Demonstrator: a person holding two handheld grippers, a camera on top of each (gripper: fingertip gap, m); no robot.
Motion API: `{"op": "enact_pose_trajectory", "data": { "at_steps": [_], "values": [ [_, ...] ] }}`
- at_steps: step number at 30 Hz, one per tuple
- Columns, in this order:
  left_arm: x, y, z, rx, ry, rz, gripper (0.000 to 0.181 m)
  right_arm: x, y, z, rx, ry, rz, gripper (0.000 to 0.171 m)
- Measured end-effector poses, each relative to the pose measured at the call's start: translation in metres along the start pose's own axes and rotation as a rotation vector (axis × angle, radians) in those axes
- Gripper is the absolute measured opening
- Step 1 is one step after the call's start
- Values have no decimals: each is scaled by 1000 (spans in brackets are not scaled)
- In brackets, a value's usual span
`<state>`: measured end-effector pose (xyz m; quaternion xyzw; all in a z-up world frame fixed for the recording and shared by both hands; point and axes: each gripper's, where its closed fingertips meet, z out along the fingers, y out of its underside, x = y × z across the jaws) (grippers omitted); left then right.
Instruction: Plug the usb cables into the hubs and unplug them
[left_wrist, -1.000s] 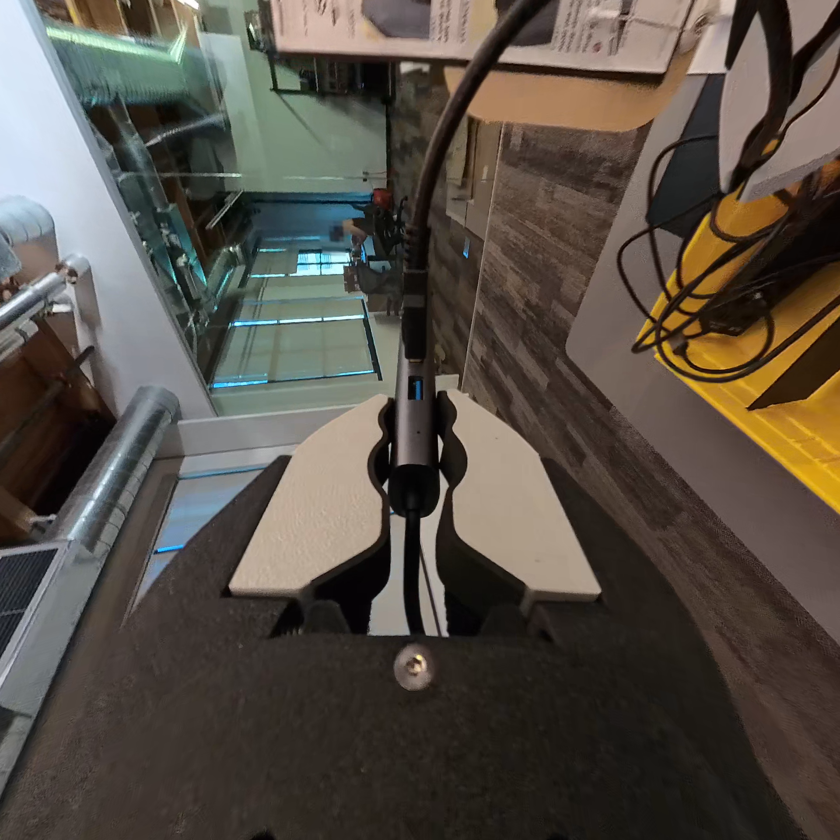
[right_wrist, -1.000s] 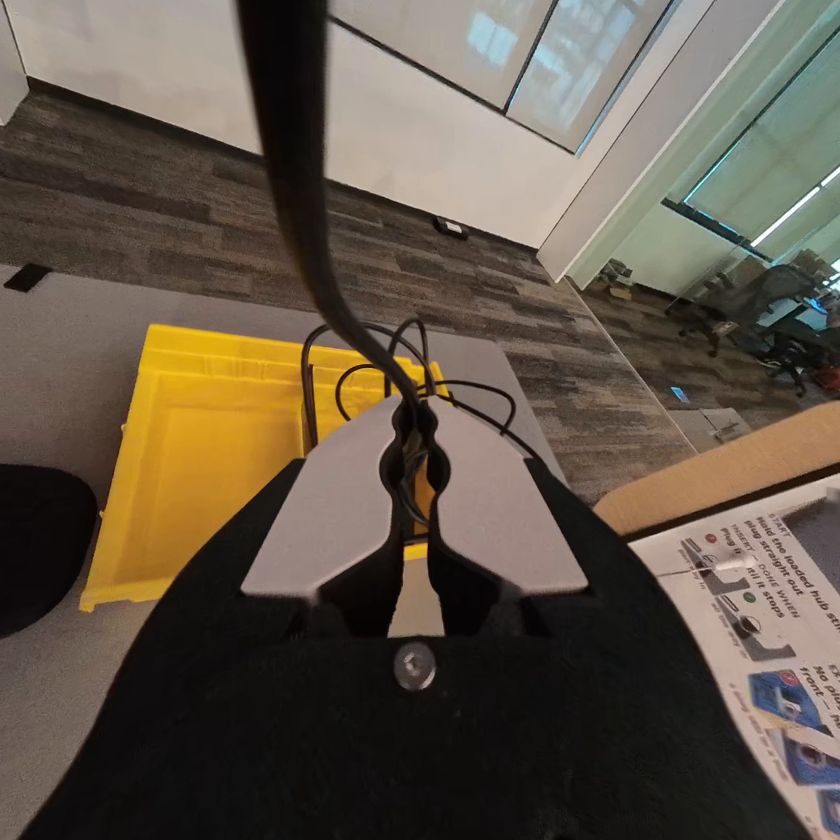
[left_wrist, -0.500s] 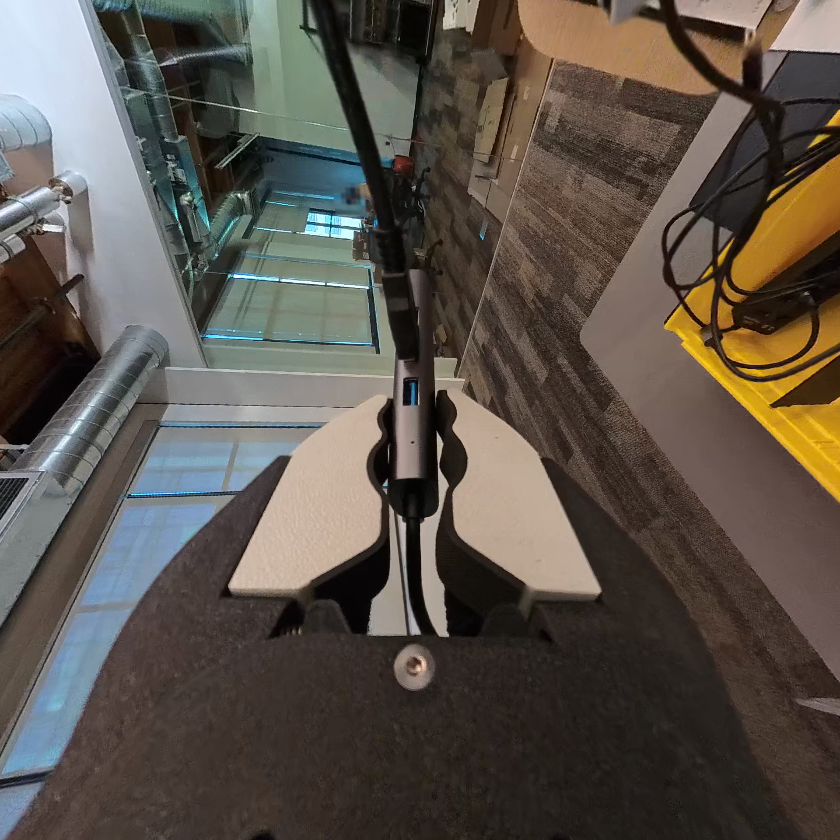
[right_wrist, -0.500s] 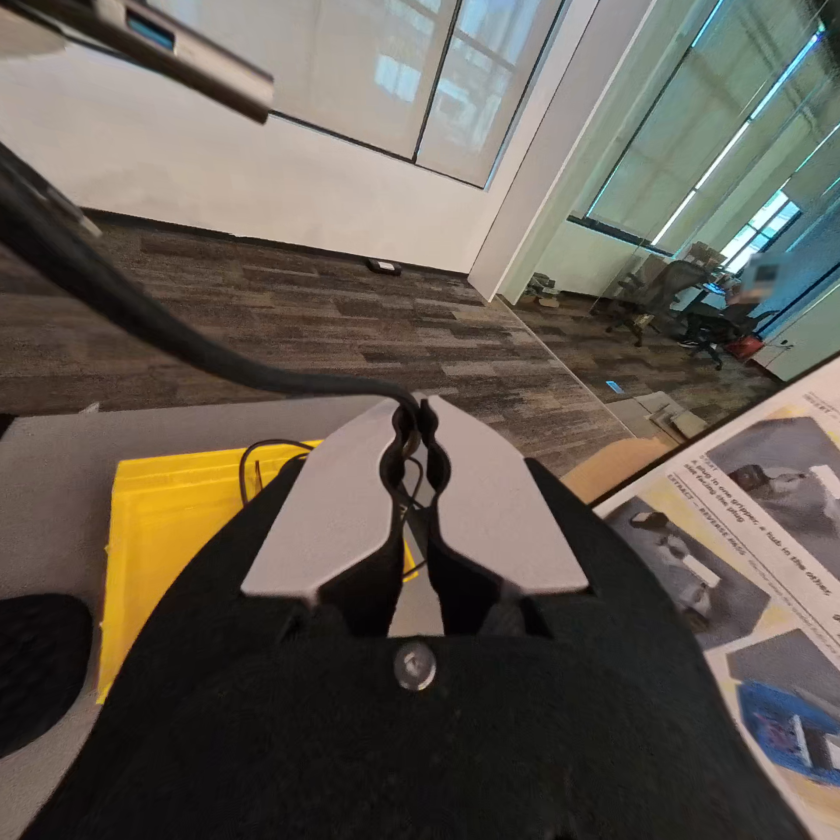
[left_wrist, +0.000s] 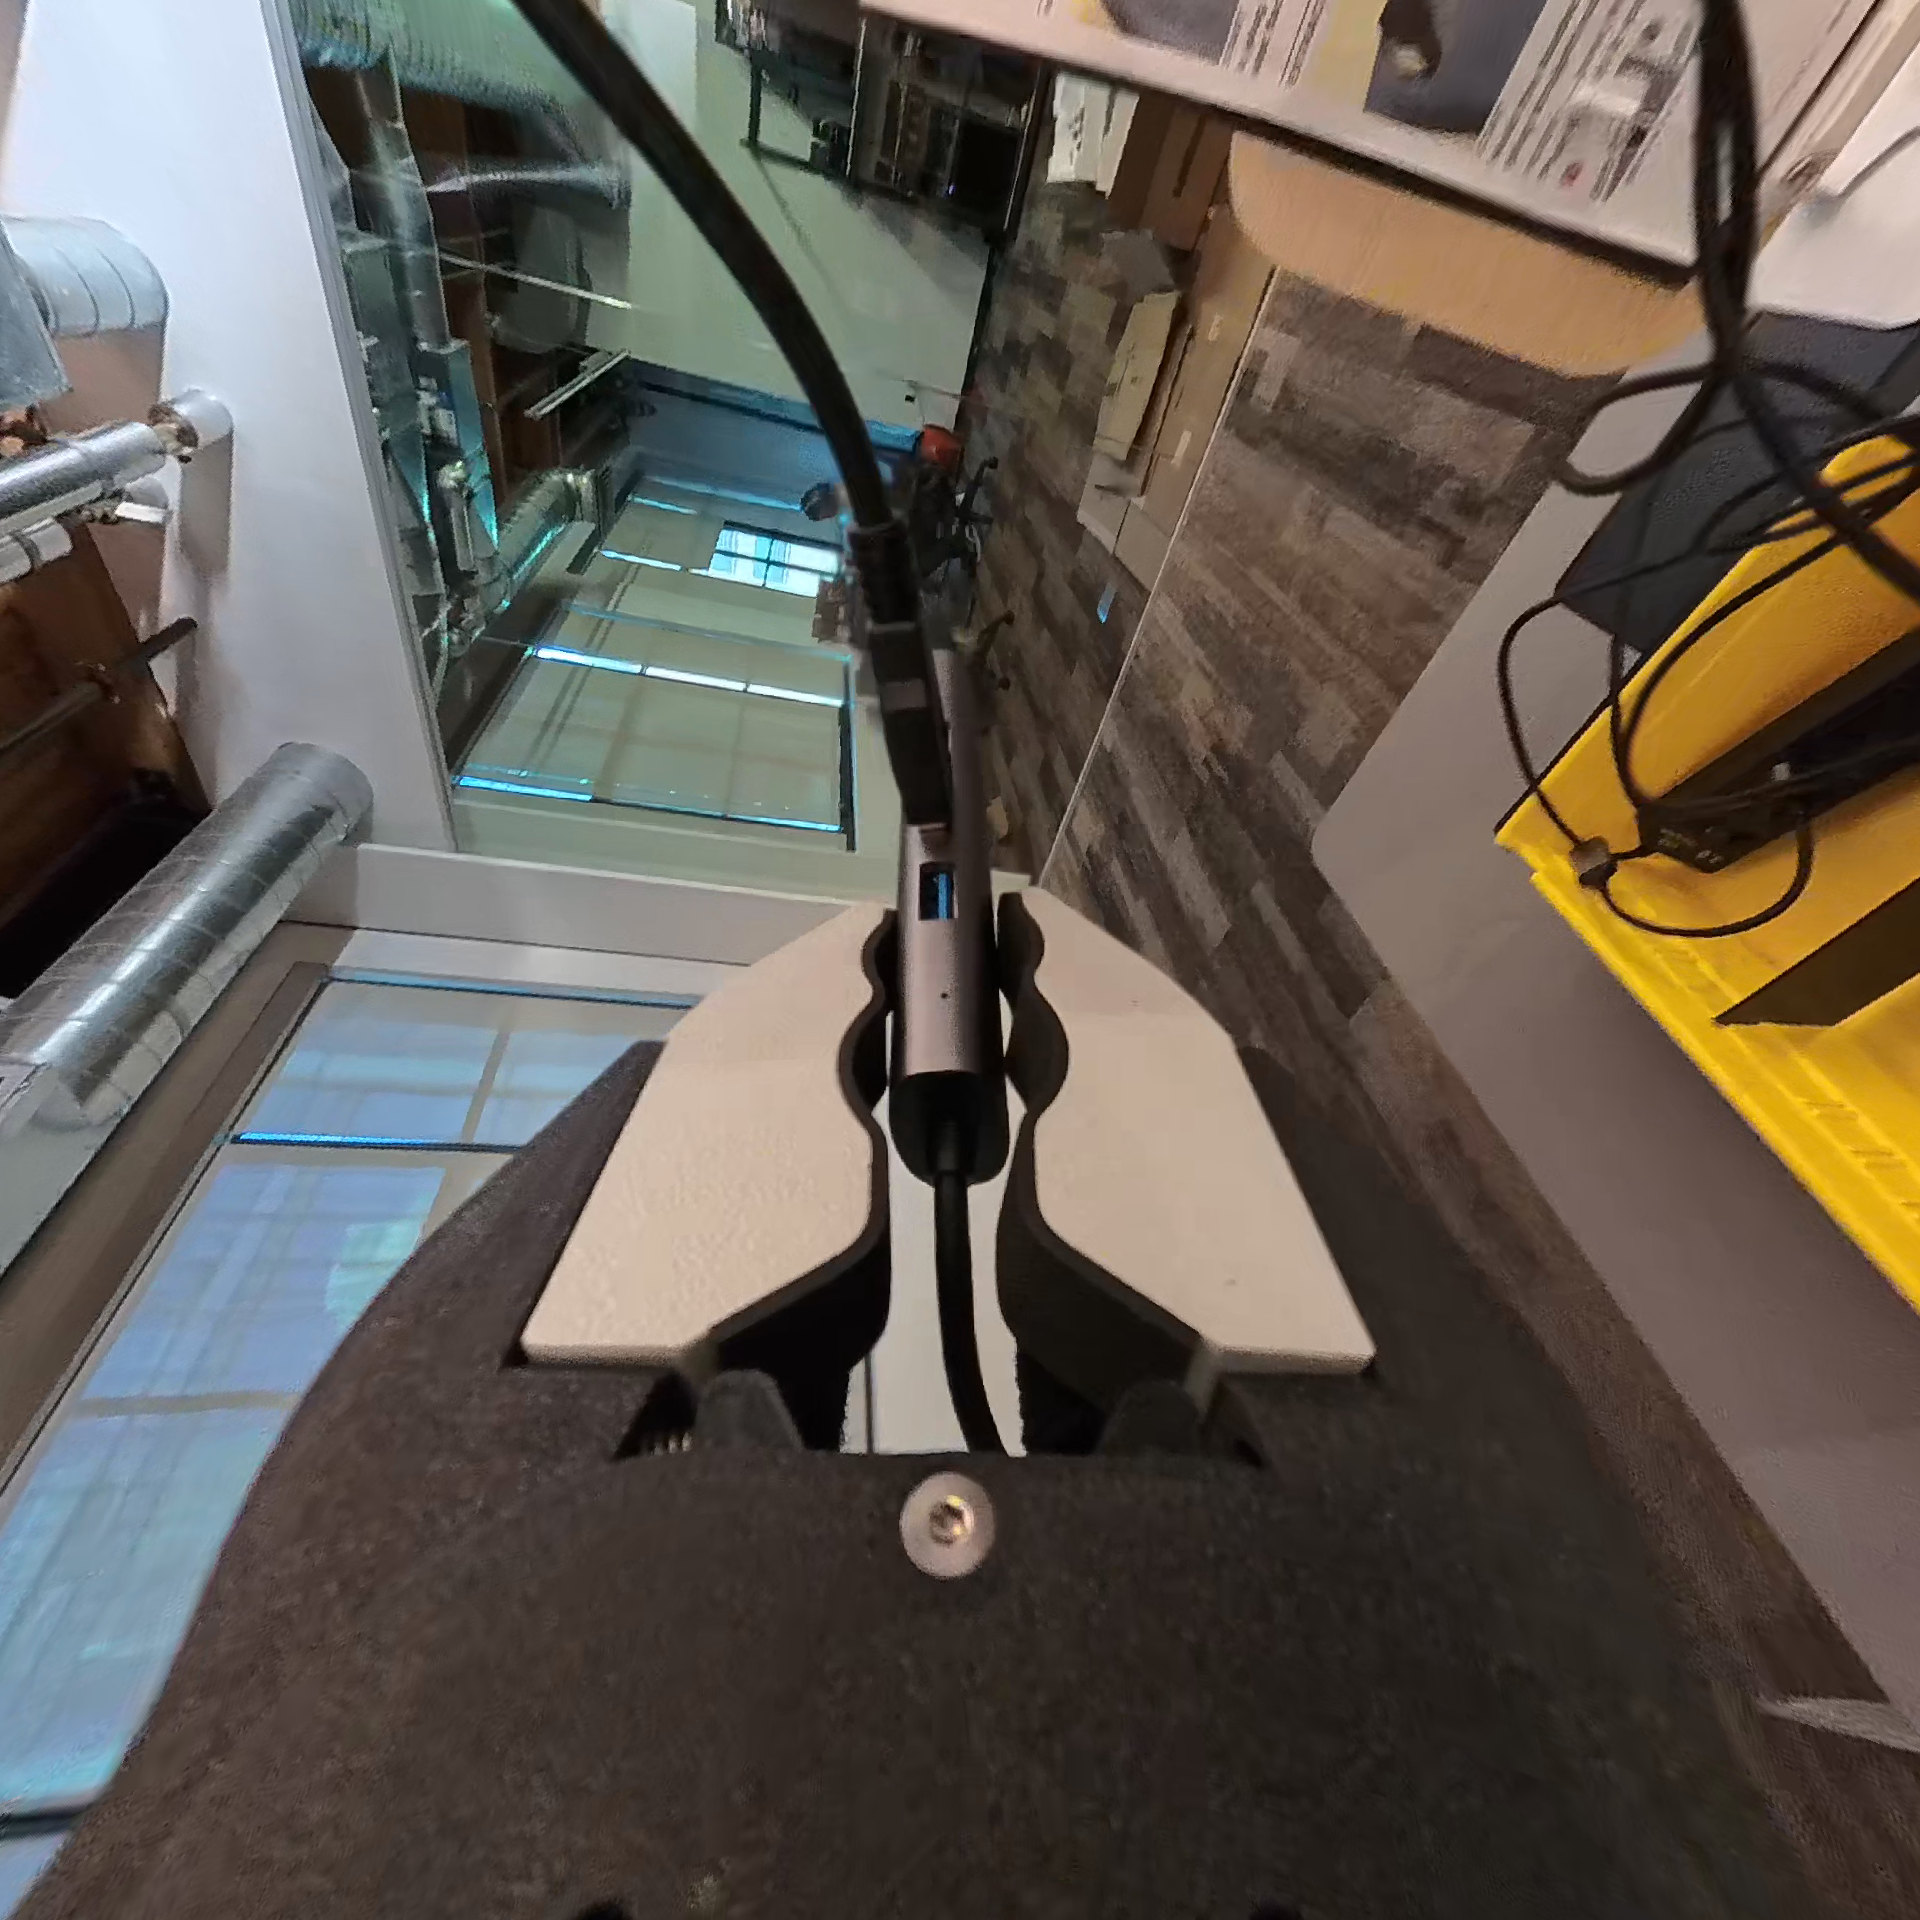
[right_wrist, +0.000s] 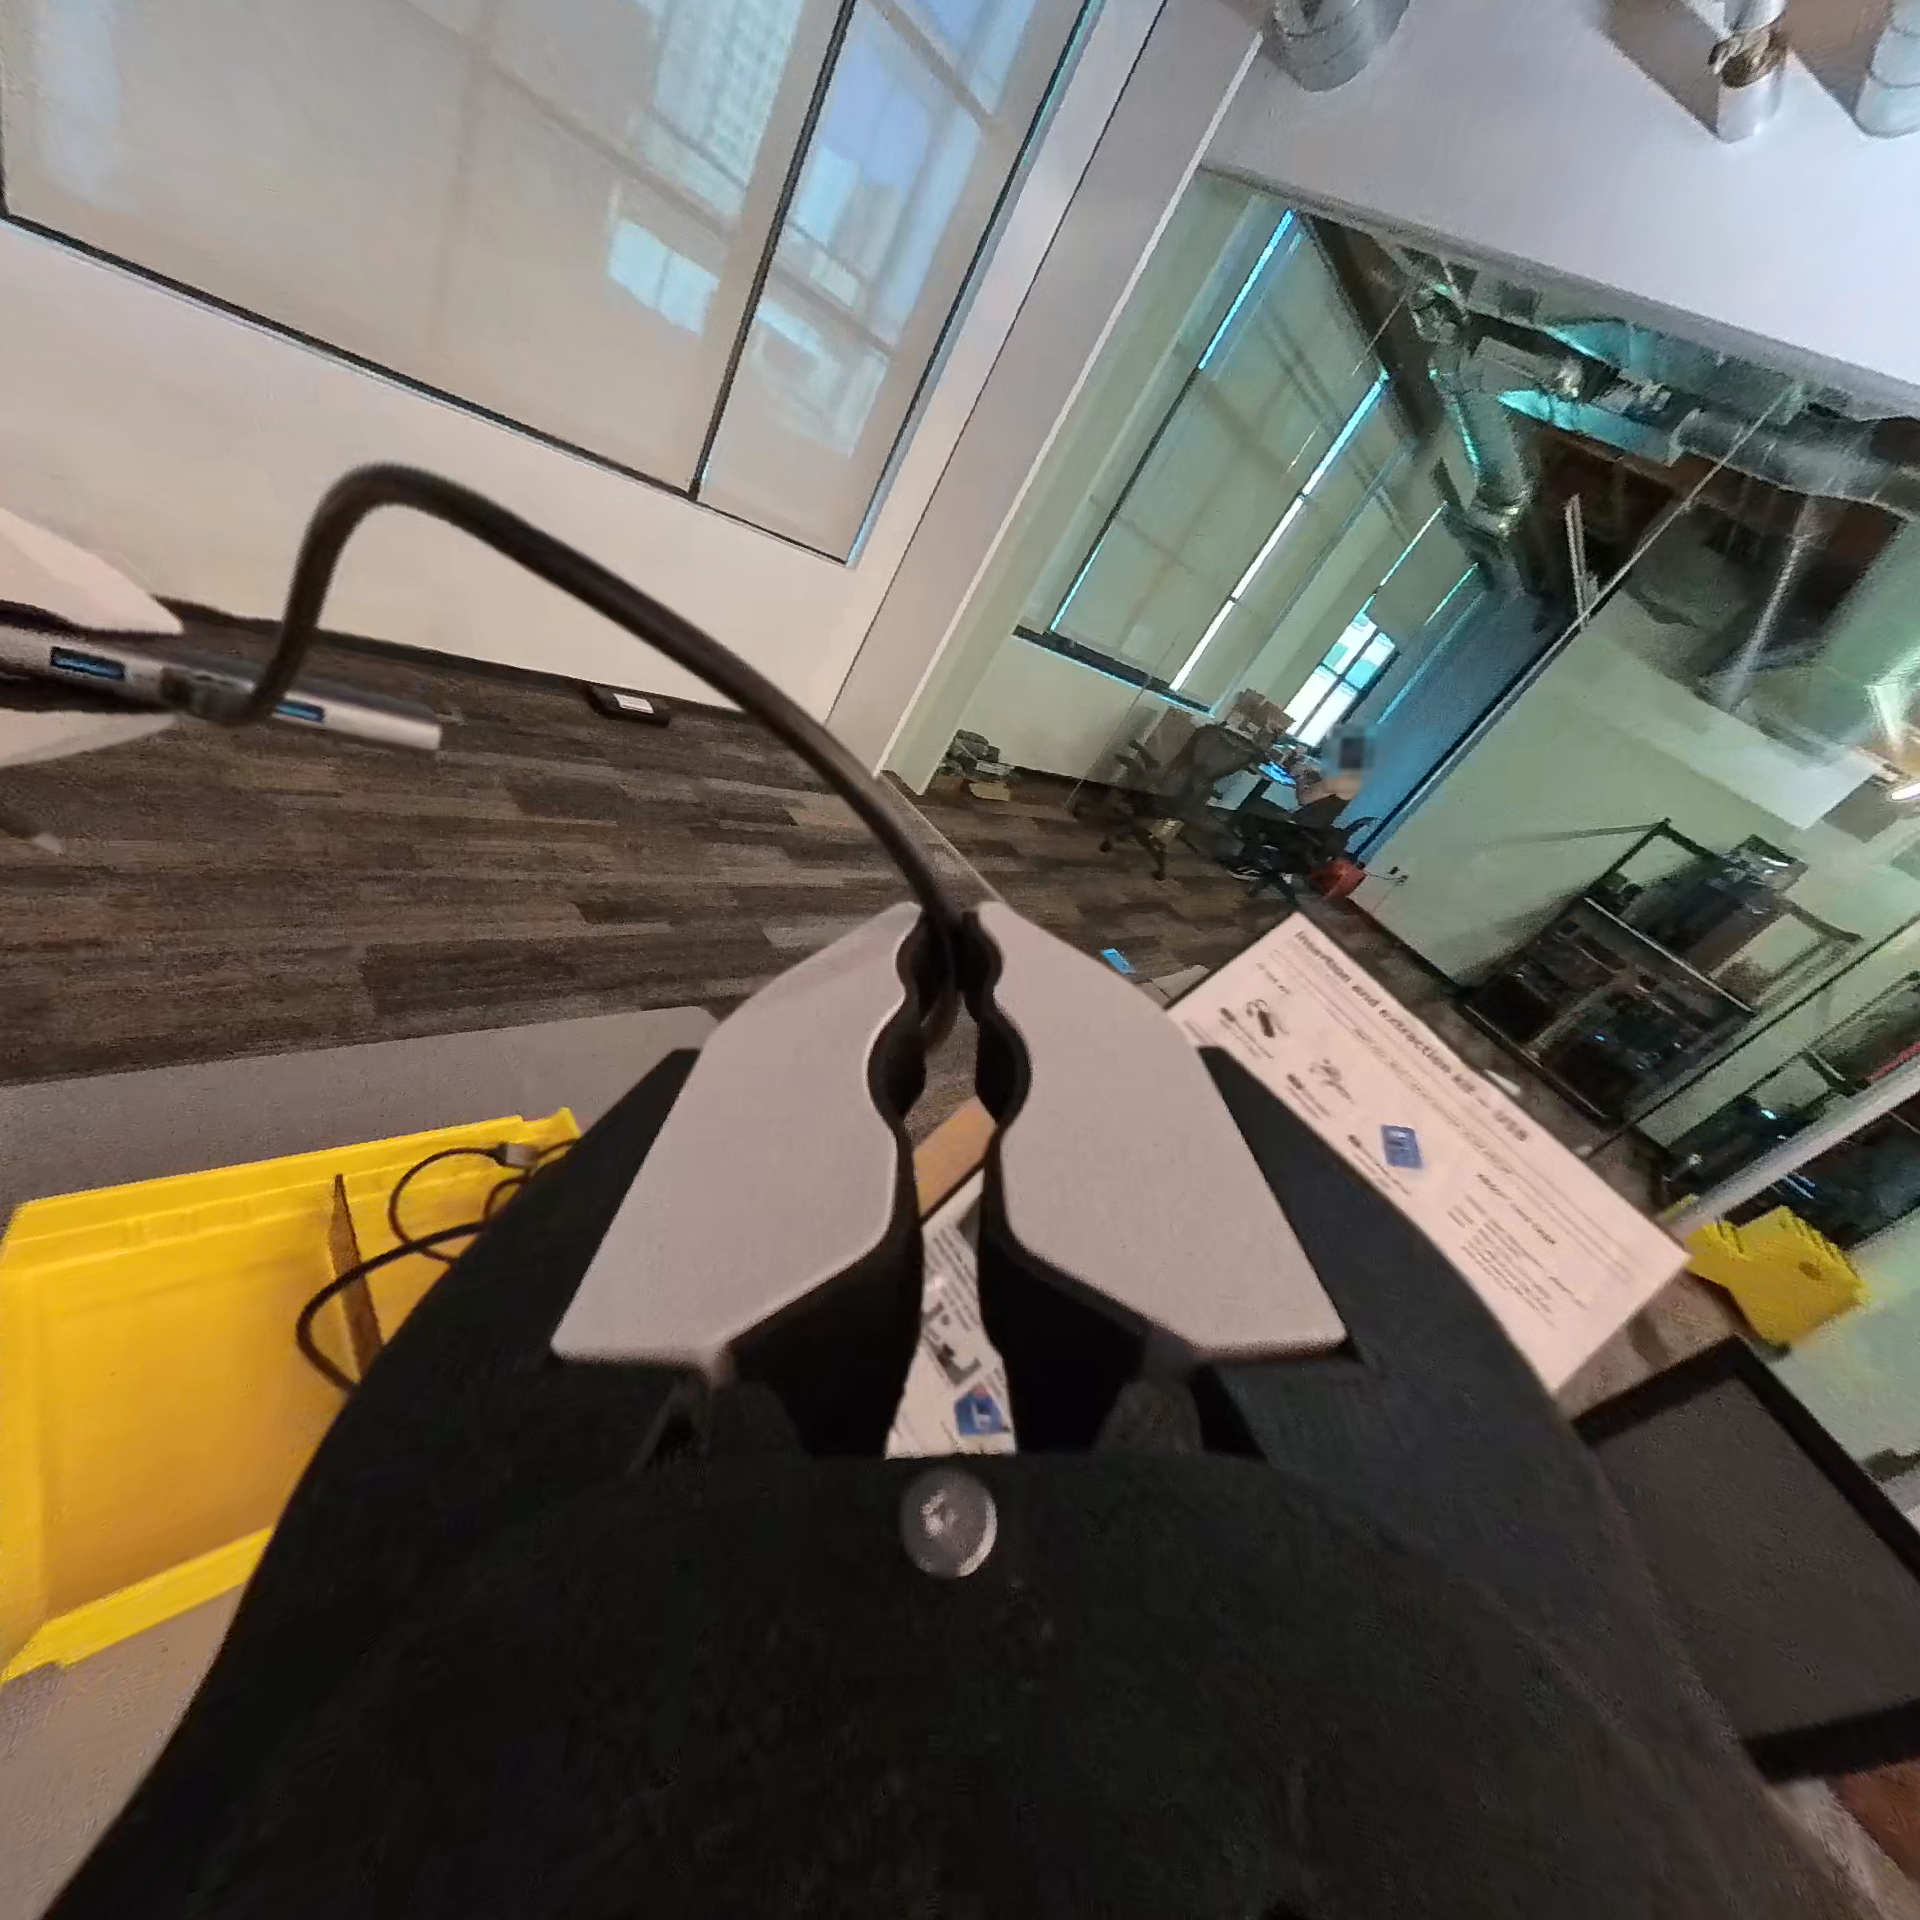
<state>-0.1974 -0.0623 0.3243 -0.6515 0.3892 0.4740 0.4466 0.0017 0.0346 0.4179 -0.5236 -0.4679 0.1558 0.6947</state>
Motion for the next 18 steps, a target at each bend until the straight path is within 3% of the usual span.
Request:
{"op": "enact_pose_trajectory", "data": {
  "at_steps": [12, 18],
  "values": [
    [0, -64, -15, 162, 37, -78, 18, 58, -43, -76, -62, 202, -150, 5],
    [0, -84, -18, 166, 39, -56, 18, 70, -16, -95, -195, 202, -158, 5]
  ]
}}
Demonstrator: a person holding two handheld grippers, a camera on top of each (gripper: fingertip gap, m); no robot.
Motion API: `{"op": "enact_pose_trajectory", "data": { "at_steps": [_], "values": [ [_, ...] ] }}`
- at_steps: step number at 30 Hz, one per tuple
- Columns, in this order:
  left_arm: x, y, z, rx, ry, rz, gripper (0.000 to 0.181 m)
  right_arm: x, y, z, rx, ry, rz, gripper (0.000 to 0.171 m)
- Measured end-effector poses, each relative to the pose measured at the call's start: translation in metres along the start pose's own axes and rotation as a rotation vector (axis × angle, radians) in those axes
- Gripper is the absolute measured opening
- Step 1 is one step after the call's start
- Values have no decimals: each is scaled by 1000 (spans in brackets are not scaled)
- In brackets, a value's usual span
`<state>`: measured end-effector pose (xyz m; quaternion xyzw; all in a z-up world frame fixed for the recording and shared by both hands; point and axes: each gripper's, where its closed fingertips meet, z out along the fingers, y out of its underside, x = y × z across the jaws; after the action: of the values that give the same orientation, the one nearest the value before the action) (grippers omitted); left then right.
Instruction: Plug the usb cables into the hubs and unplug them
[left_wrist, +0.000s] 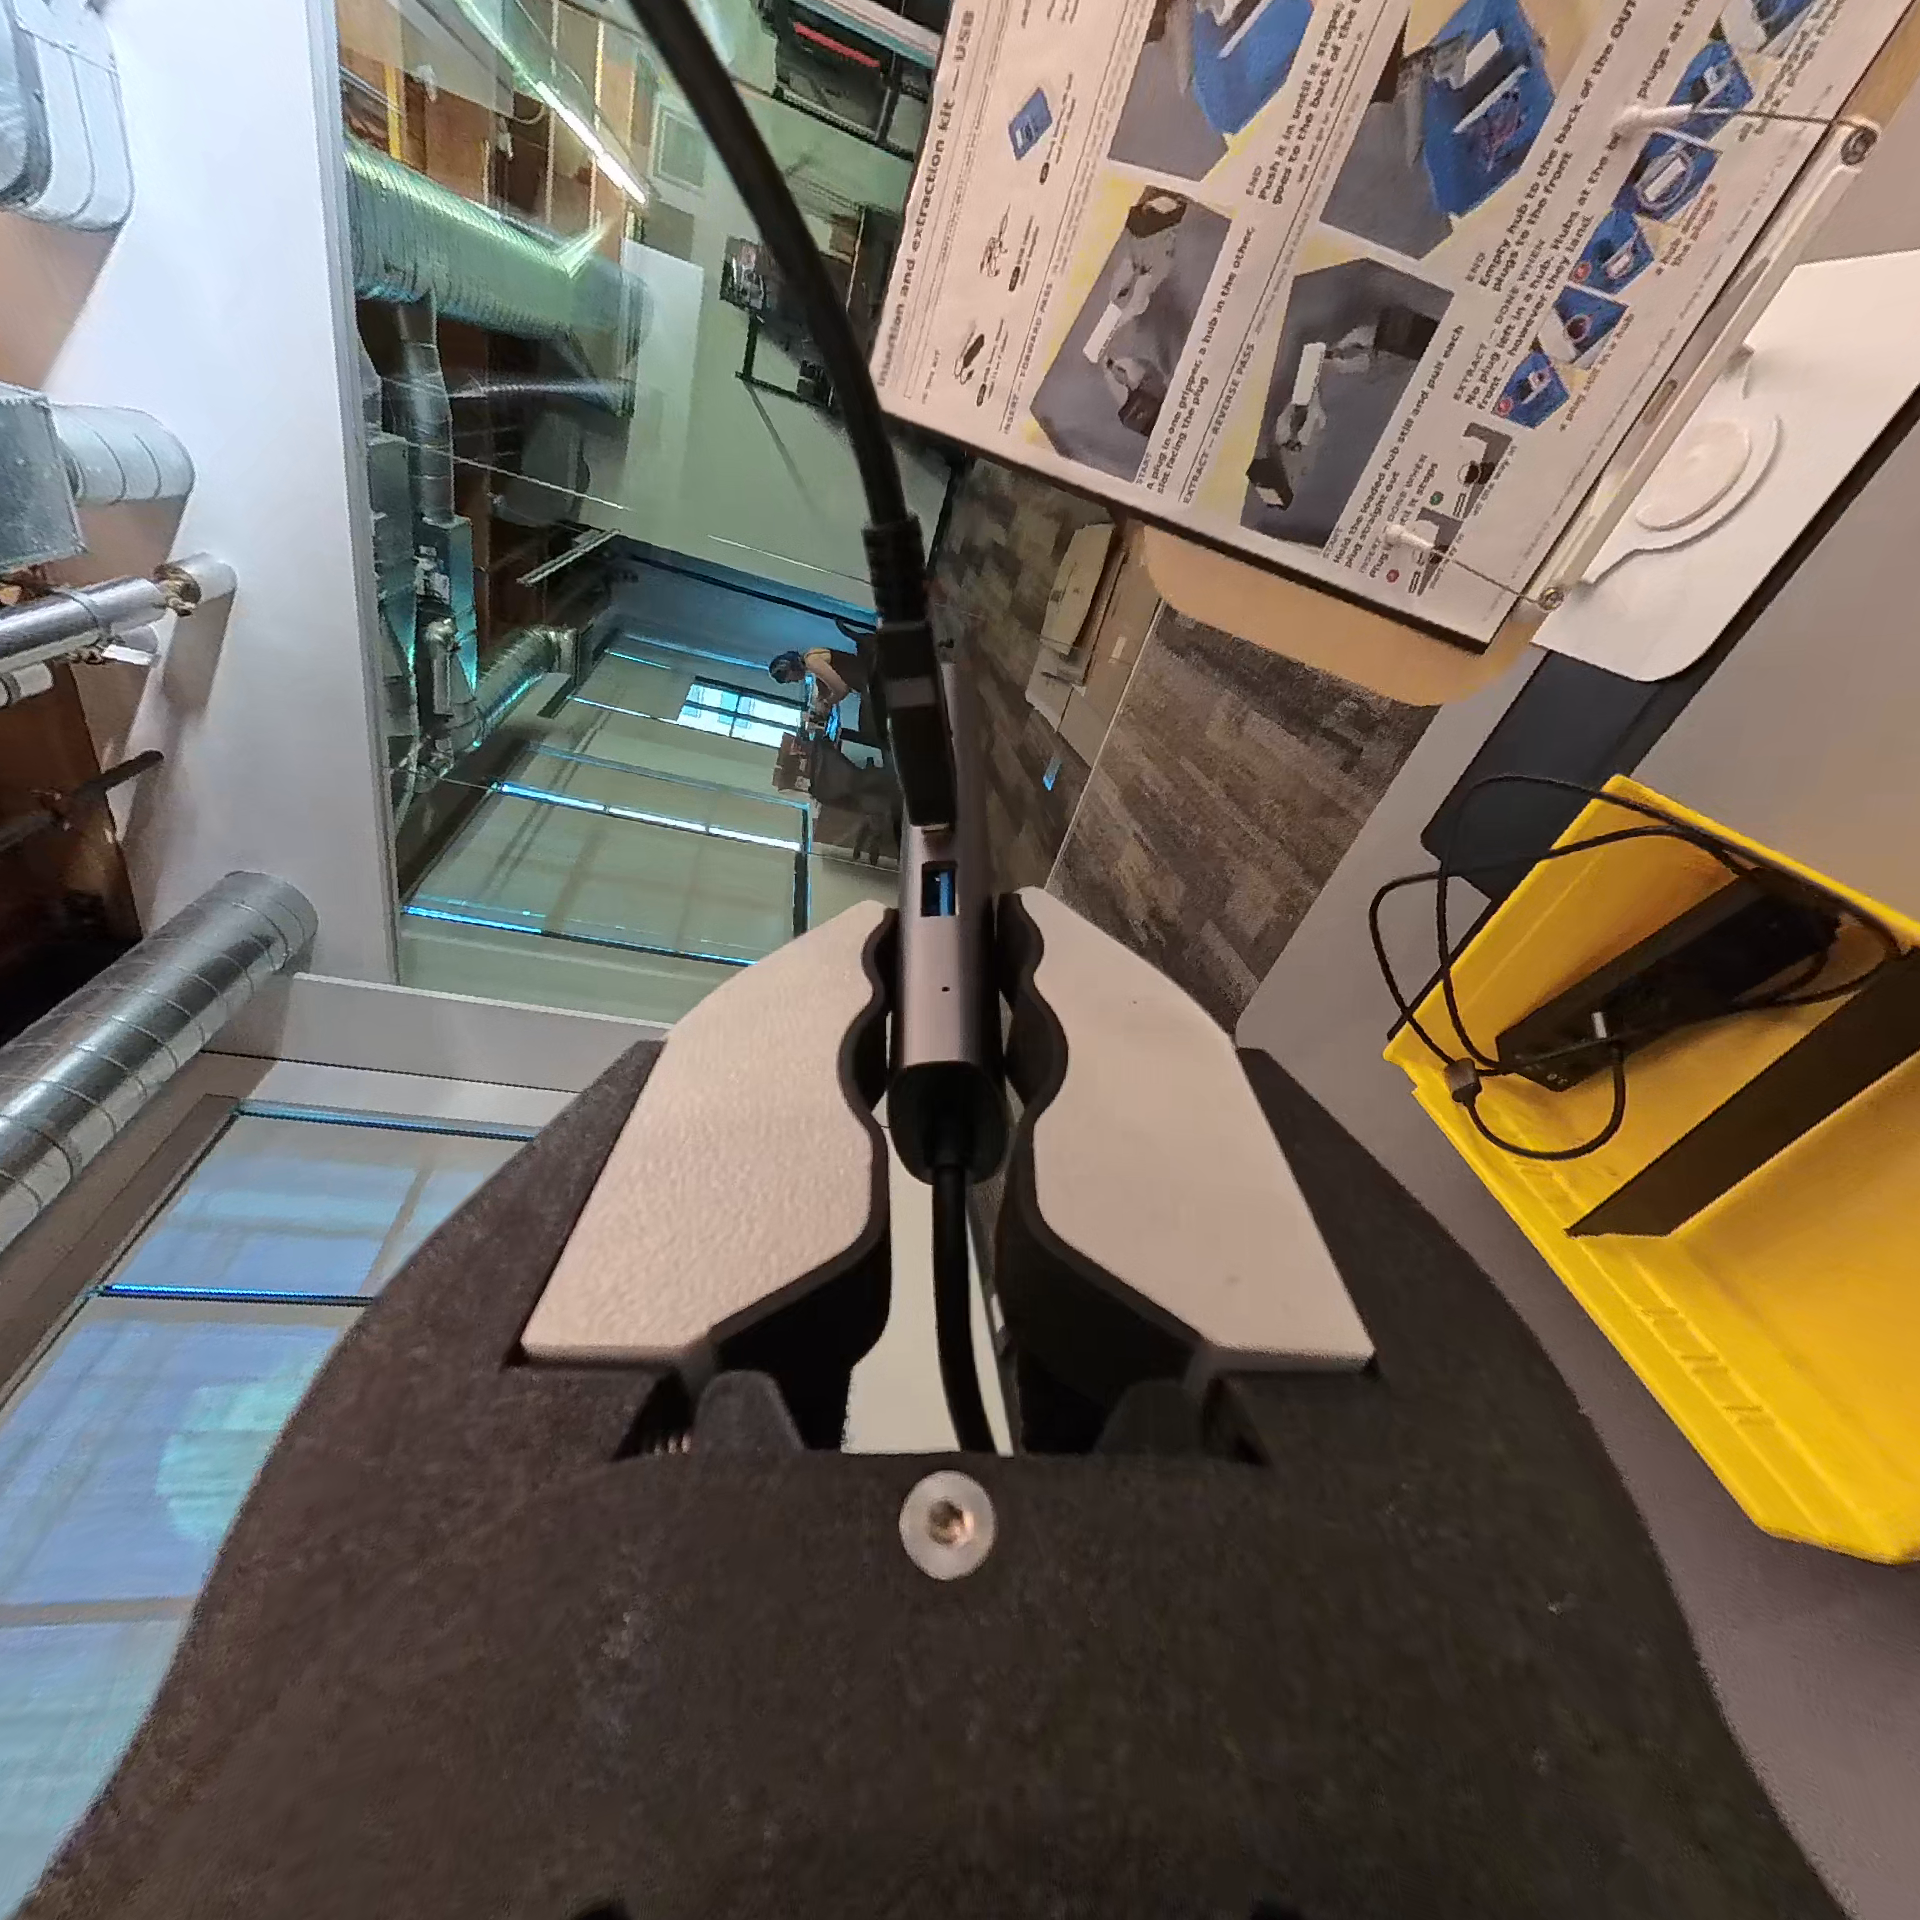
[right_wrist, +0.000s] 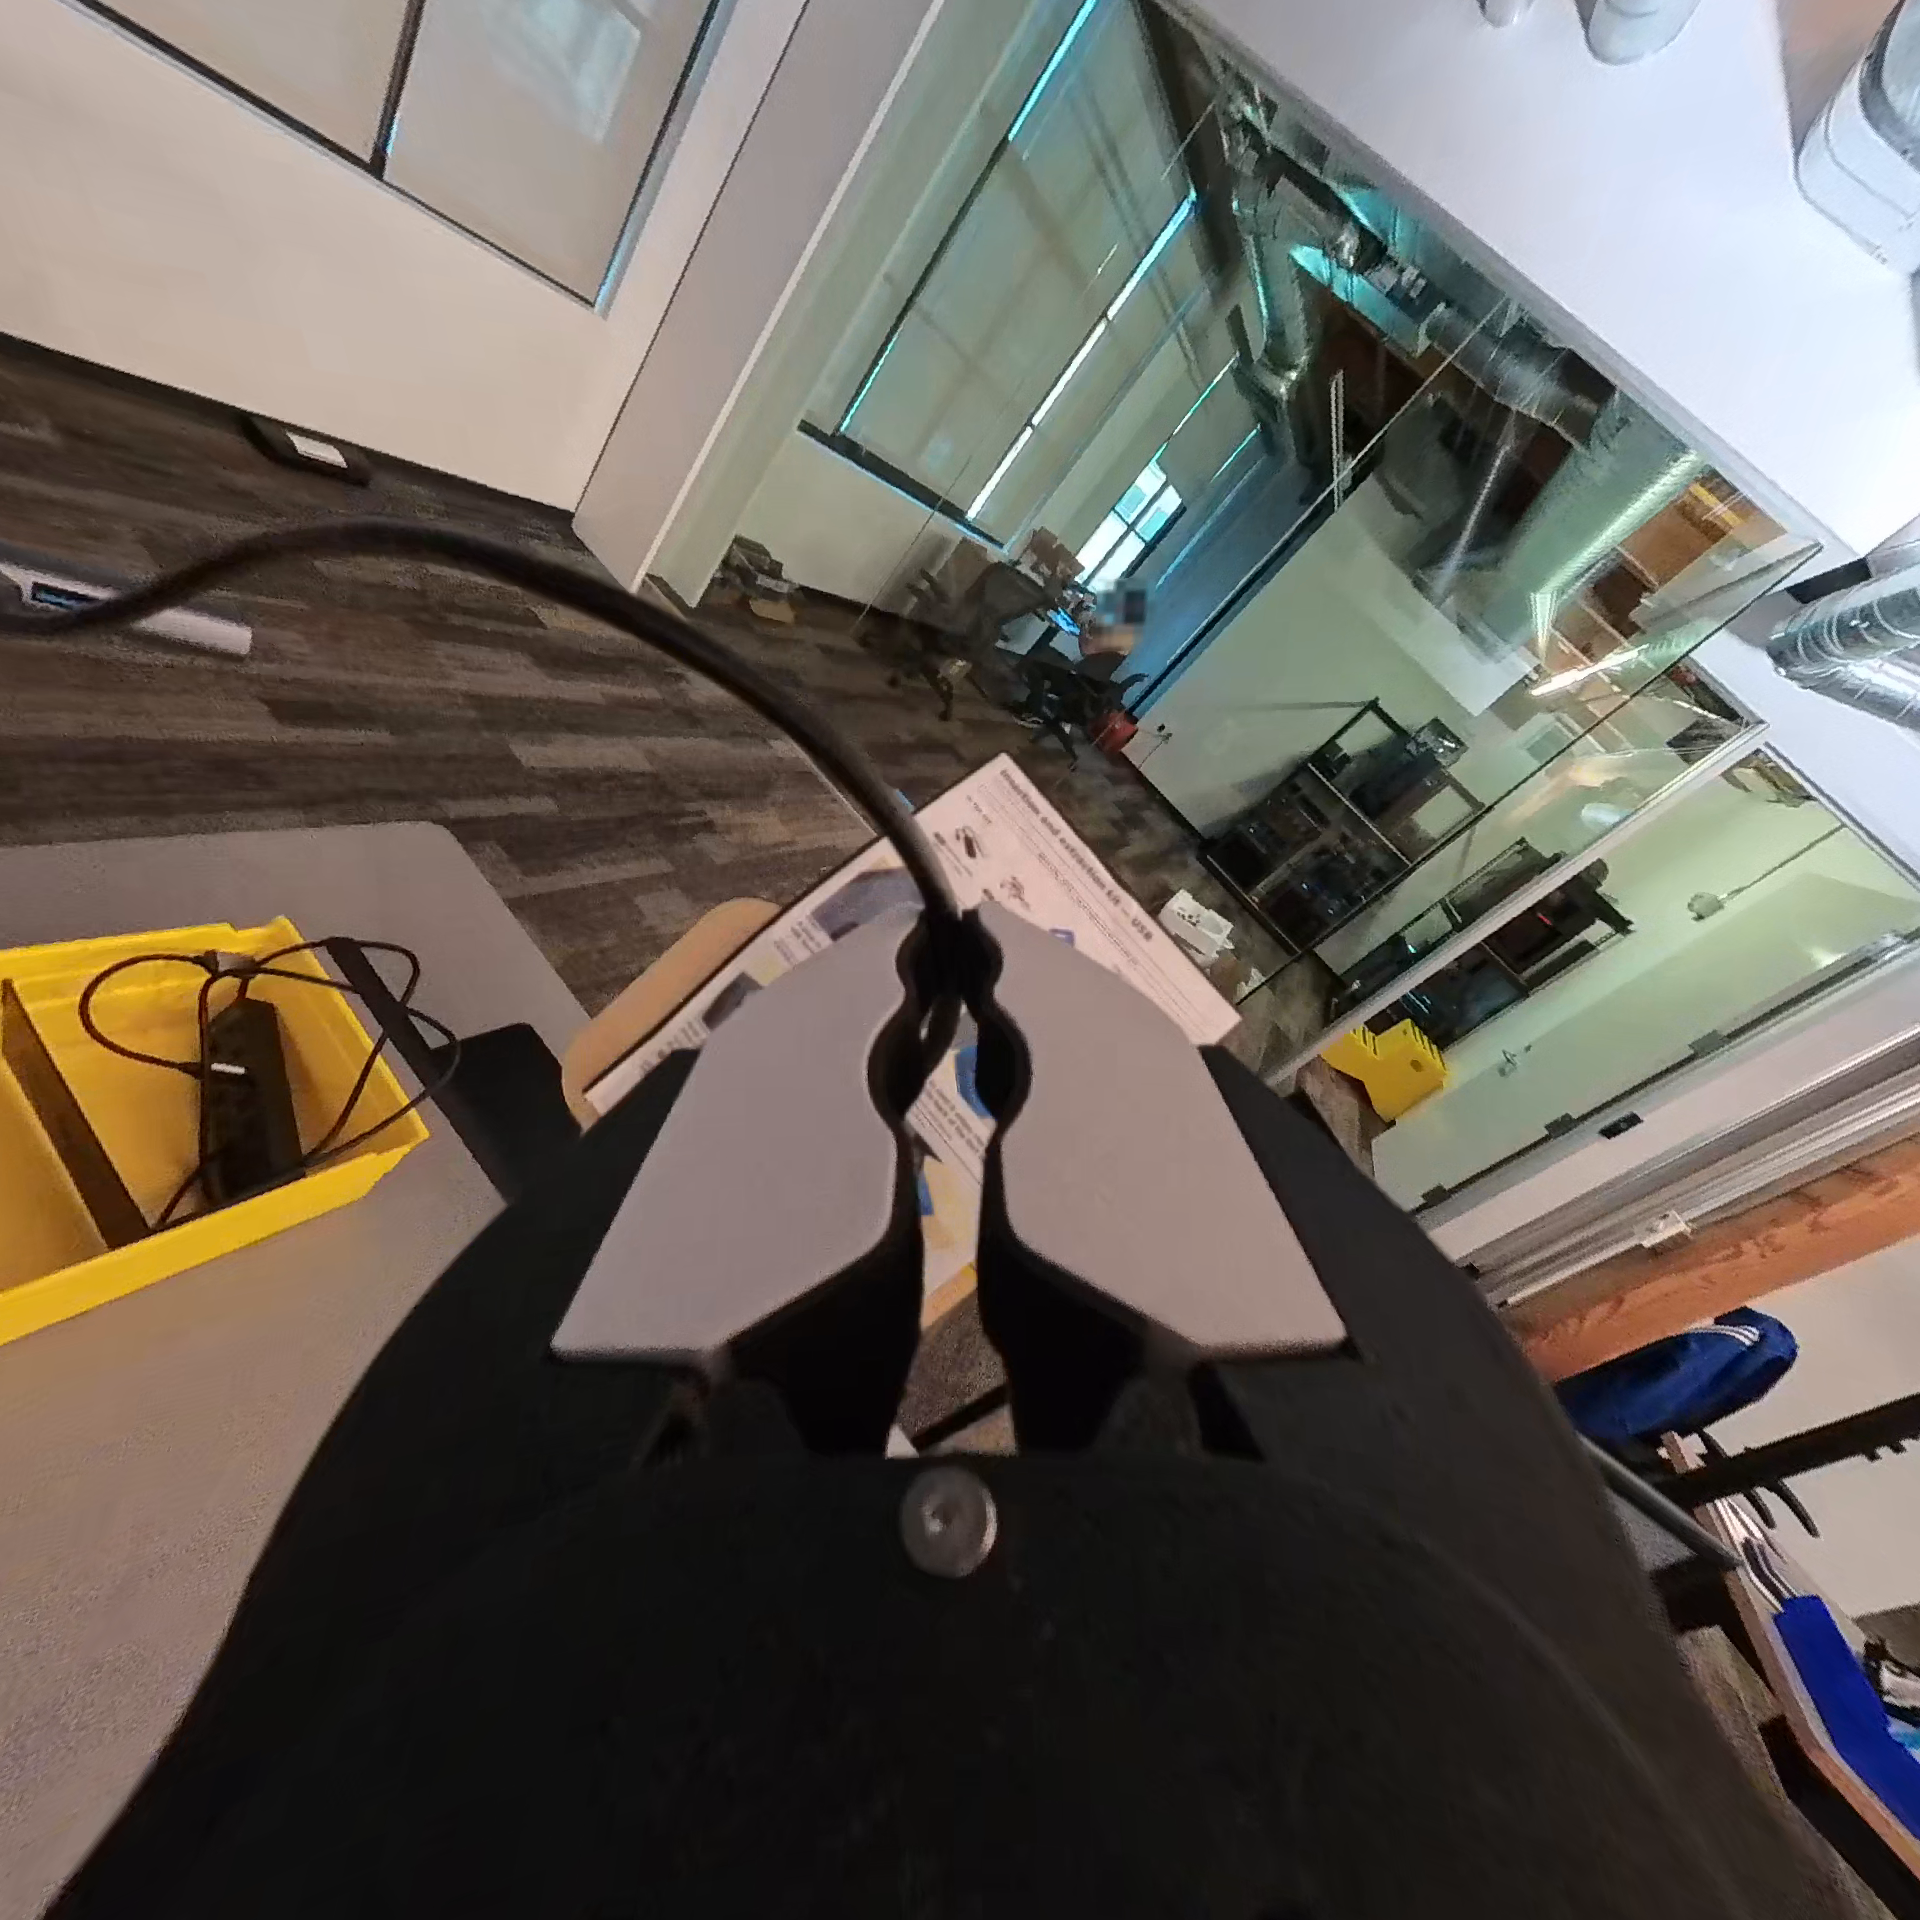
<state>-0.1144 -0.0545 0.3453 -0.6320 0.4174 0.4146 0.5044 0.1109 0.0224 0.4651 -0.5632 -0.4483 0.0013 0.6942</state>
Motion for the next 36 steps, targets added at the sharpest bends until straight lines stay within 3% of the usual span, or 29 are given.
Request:
{"op": "enact_pose_trajectory", "data": {
  "at_steps": [8, 23, 27, 31, 36],
  "values": [
    [20, -5, 7, -12, 34, 21, 18, -13, 45, -3, -107, -85, 19, 5],
    [34, 42, 21, -146, 44, 32, 18, -78, 96, 46, -248, -218, 36, 5],
    [63, 46, 29, -158, 101, -7, 18, -117, 159, 53, -414, -344, 87, 5],
    [115, 23, 32, -13, 274, -181, 18, -180, 250, 37, -609, -590, 267, 5],
    [171, -19, 19, 204, 536, -384, 18, -261, 322, 10, -615, -859, 529, 6]
  ]
}}
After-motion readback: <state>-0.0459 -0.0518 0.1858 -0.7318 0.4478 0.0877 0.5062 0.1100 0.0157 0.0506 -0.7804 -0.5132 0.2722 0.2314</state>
